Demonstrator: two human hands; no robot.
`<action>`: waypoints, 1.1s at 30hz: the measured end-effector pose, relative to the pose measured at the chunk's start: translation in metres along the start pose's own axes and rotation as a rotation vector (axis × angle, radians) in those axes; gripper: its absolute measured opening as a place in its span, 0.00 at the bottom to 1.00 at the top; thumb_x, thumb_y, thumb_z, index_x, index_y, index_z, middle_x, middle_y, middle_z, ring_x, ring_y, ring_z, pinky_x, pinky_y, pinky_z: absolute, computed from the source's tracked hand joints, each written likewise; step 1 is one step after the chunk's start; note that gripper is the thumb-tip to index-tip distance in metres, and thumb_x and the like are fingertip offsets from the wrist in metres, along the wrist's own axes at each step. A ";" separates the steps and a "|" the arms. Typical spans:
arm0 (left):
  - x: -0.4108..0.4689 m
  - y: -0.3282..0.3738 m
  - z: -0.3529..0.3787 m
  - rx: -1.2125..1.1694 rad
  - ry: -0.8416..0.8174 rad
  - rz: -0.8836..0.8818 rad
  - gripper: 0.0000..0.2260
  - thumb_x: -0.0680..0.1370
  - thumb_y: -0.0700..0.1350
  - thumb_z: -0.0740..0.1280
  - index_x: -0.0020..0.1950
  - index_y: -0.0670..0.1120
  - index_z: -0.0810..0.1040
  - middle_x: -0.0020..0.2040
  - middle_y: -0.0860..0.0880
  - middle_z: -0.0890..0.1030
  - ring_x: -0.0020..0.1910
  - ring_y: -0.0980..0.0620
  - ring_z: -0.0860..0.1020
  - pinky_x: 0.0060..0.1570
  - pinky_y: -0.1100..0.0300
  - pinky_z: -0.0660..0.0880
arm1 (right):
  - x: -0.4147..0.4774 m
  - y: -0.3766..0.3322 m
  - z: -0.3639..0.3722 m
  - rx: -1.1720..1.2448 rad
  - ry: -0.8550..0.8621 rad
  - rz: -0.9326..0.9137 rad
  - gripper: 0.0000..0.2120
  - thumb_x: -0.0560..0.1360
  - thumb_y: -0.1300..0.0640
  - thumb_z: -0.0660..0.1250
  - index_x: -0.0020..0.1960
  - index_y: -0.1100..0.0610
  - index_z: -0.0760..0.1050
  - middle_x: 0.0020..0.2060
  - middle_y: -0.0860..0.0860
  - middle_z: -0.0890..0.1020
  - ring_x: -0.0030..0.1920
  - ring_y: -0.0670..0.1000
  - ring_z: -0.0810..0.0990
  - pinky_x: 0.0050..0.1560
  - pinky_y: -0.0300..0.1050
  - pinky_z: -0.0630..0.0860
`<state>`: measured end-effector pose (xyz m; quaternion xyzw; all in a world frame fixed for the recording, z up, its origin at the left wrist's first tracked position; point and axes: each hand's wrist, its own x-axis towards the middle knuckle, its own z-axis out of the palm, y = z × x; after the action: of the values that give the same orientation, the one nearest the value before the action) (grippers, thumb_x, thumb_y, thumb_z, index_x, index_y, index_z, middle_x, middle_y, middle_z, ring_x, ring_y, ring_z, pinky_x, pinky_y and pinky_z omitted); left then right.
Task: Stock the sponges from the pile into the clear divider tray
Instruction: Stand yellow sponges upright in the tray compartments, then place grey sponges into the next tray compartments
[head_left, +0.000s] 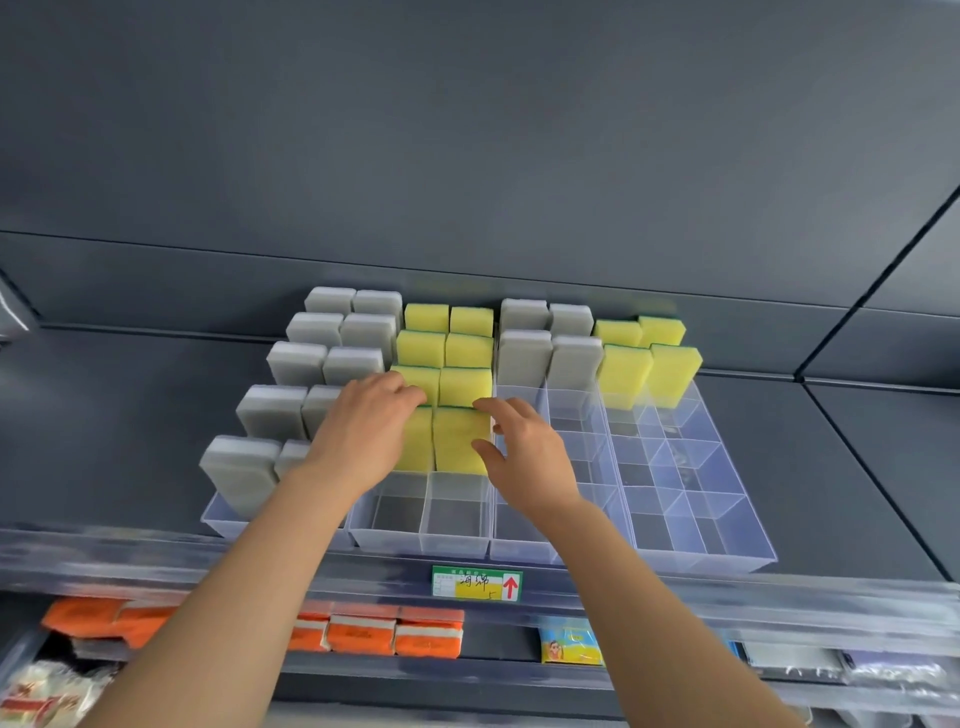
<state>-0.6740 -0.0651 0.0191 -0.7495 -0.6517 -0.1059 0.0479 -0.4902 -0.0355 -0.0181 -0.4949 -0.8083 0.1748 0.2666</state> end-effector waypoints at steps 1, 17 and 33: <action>0.000 0.001 -0.001 -0.010 0.003 0.005 0.19 0.69 0.32 0.69 0.58 0.45 0.78 0.51 0.46 0.78 0.51 0.44 0.76 0.50 0.50 0.72 | -0.001 -0.001 0.000 -0.007 0.001 0.005 0.20 0.76 0.57 0.67 0.67 0.52 0.70 0.58 0.52 0.77 0.53 0.53 0.78 0.51 0.49 0.78; 0.017 0.078 0.003 -0.066 0.073 0.216 0.19 0.74 0.45 0.70 0.64 0.45 0.75 0.59 0.47 0.77 0.60 0.47 0.72 0.58 0.52 0.70 | -0.055 0.039 -0.059 -0.278 0.123 0.211 0.20 0.77 0.52 0.65 0.67 0.53 0.70 0.62 0.51 0.76 0.62 0.55 0.71 0.59 0.49 0.69; 0.071 0.316 0.043 -0.087 0.038 0.519 0.12 0.72 0.41 0.70 0.55 0.45 0.78 0.53 0.47 0.79 0.54 0.46 0.75 0.50 0.52 0.73 | -0.186 0.199 -0.212 -0.515 0.179 0.590 0.16 0.76 0.49 0.63 0.62 0.52 0.72 0.58 0.51 0.75 0.61 0.55 0.69 0.60 0.48 0.64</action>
<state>-0.3485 -0.0332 0.0139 -0.8909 -0.4313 -0.1318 0.0533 -0.1534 -0.1082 -0.0060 -0.7697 -0.6225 -0.0081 0.1415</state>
